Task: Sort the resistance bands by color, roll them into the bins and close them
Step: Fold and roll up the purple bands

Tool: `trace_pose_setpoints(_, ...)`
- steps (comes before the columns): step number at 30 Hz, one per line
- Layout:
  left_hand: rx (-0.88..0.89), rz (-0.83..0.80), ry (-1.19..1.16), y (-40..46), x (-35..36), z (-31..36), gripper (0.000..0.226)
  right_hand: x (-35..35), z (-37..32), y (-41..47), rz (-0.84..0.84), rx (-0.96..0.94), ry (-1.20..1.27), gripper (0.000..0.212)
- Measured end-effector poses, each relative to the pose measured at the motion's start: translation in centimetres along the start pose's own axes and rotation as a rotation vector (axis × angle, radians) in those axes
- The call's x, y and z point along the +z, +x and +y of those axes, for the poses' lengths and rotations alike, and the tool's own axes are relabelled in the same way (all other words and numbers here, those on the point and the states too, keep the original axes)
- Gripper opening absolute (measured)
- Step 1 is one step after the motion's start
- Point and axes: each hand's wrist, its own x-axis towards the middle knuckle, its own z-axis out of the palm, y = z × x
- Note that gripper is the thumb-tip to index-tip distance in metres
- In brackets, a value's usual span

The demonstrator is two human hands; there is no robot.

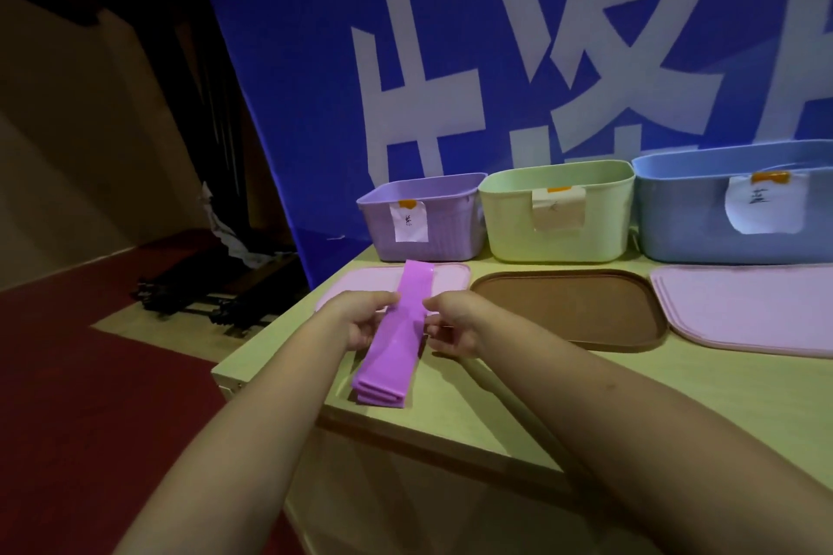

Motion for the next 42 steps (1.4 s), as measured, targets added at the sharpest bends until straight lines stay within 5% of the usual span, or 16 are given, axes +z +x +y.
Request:
trace_pose_setpoints(7, 0.458, 0.256, 0.101, -1.0, 3.0, 1.9, 0.031, -1.7, -1.1, -1.4, -0.07, -0.008, 0.239, 0.023)
trace_pose_setpoints(11, 0.632, 0.125, 0.143, -4.3, 4.8, 4.5, 0.036, -3.6, -2.7, -2.4, -0.138, -0.022, 0.556, 0.045)
trace_pose_setpoints(16, 0.738, -0.042, 0.095, -9.5, 7.2, 5.8, 0.031, -7.0, -5.1, -4.5, -0.142, -0.179, 0.722, 0.045)
trace_pose_setpoints(20, 0.735, -0.128, 0.012, -13.5, 9.7, 4.9, 0.032, -10.4, -7.1, -7.2, -0.052, -0.38, 0.672, 0.032)
trace_pose_setpoints(25, 0.693, -0.284, -0.134, -17.7, 14.2, 3.0, 0.035, -14.6, -8.5, -12.8, 0.29, -0.648, 0.496, 0.032)
trace_pose_setpoints(29, 0.653, -0.43, -0.145, -20.3, 17.6, 1.0, 0.041, -17.5, -7.8, -17.7, 0.349, -0.795, 0.292, 0.021)
trace_pose_setpoints(31, 0.612, -0.545, -0.169, -21.6, 18.9, -0.4, 0.047, -18.6, -6.7, -20.6, 0.337, -0.819, 0.165, 0.005)
trace_pose_setpoints(36, 0.554, -0.819, -0.199, -23.5, 21.1, -4.2, 0.056, -20.1, -2.7, -26.1, 0.323, -0.824, 0.012, 0.007)
trace_pose_setpoints(42, 0.568, -0.868, -0.201, -23.1, 21.9, -7.2, 0.049, -21.0, 3.5, -27.9, 0.302, -0.74, -0.03, 0.014)
